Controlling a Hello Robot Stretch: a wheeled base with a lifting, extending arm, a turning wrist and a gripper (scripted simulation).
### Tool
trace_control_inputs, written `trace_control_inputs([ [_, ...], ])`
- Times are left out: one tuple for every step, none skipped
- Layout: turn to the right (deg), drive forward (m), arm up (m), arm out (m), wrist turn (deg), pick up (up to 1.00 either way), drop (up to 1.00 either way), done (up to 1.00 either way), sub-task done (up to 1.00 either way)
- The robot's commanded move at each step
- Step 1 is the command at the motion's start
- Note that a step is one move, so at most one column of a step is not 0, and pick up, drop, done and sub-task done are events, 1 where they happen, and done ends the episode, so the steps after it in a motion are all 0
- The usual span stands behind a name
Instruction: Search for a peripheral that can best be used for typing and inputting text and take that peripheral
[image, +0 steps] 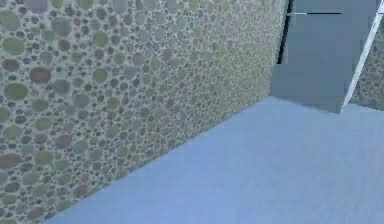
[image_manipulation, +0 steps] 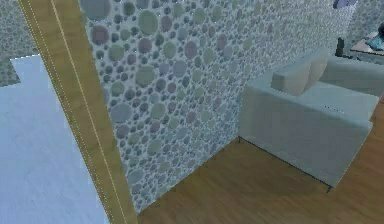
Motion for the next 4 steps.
trace_control_inputs([
  [0.0, 0.20, 0.00, 0.00, 0.0, 0.00, 0.00, 0.00, 0.00],
  [-15.0, 0.00, 0.00, 0.00, 0.0, 0.00, 0.00, 0.00, 0.00],
  [0.0, 0.30, 0.00, 0.00, 0.0, 0.00, 0.00, 0.00, 0.00],
  [45.0, 0.00, 0.00, 0.00, 0.0, 0.00, 0.00, 0.00, 0.00],
])
